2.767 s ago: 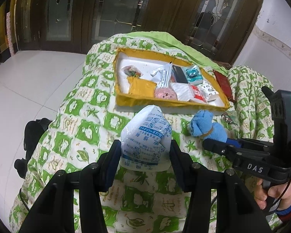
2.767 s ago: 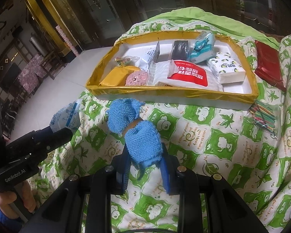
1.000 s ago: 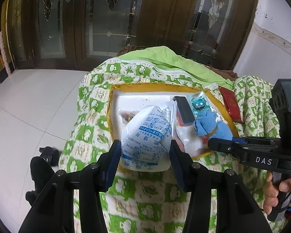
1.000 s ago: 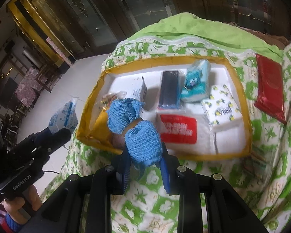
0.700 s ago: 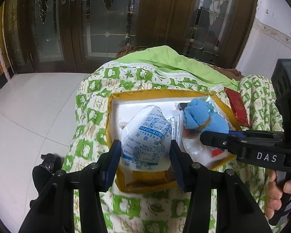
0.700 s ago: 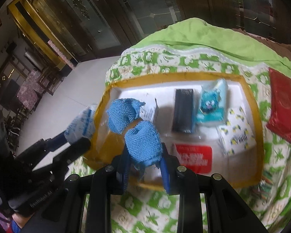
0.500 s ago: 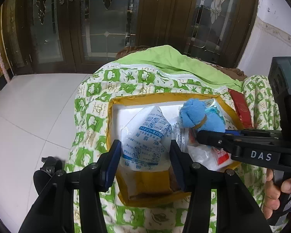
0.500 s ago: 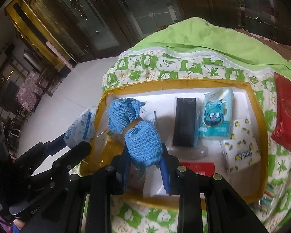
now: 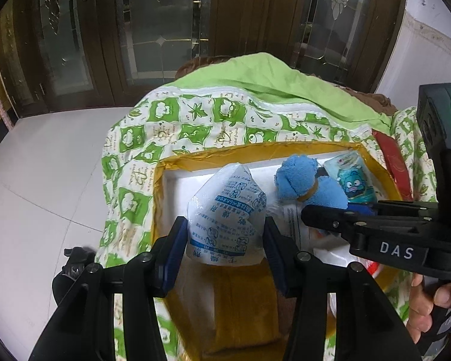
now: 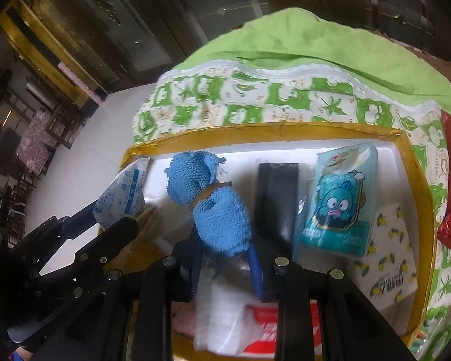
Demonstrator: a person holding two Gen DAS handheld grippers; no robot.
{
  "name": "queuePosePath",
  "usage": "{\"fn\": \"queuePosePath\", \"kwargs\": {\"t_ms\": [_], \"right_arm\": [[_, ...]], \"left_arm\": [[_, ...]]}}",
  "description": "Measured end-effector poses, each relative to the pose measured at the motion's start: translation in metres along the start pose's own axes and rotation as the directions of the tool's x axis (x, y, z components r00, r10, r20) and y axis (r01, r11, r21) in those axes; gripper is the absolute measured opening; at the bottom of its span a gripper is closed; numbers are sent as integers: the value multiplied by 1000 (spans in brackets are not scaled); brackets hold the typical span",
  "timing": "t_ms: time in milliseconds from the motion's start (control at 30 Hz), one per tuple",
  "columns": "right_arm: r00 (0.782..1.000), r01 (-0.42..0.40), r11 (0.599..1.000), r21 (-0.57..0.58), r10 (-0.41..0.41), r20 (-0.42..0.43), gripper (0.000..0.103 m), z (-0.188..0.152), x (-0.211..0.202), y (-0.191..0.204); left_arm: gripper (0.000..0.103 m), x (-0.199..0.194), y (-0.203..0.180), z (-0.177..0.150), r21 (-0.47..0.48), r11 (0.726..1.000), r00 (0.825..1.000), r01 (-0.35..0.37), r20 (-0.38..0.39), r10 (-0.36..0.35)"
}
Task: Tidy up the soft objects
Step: 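Carry the white sachet and knitted doll with both grippers into the tray, then open both grippers to release the sachet and knitted doll in the tray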
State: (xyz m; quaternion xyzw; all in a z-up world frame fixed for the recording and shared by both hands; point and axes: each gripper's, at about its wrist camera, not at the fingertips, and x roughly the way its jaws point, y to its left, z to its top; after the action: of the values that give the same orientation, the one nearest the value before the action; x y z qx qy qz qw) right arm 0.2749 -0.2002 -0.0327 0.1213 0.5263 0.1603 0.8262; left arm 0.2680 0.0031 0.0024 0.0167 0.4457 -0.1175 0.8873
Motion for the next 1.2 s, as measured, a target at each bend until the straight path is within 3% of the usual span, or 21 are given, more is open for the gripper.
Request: {"fn": "queuePosePath", "kwargs": {"t_ms": [467, 633, 800, 1033, 1200], "right_arm": [[999, -31, 999, -26, 31, 21, 33, 20, 16, 9], [998, -45, 999, -6, 45, 38, 52, 22, 15, 6], [995, -54, 998, 15, 53, 84, 56, 18, 0, -1], [978, -165, 978, 128, 145, 151, 70, -10, -37, -15], [947, -295, 931, 214, 256, 192, 73, -36, -64, -22]], "left_arm": [[50, 28, 9, -1, -29, 999, 998, -22, -51, 20], [54, 27, 8, -1, -35, 999, 999, -17, -44, 16], [66, 19, 5, -6, -46, 999, 1000, -2, -28, 1], [83, -12, -3, -15, -61, 998, 1000, 9, 30, -7], [85, -36, -15, -29, -62, 998, 998, 11, 61, -7]]}}
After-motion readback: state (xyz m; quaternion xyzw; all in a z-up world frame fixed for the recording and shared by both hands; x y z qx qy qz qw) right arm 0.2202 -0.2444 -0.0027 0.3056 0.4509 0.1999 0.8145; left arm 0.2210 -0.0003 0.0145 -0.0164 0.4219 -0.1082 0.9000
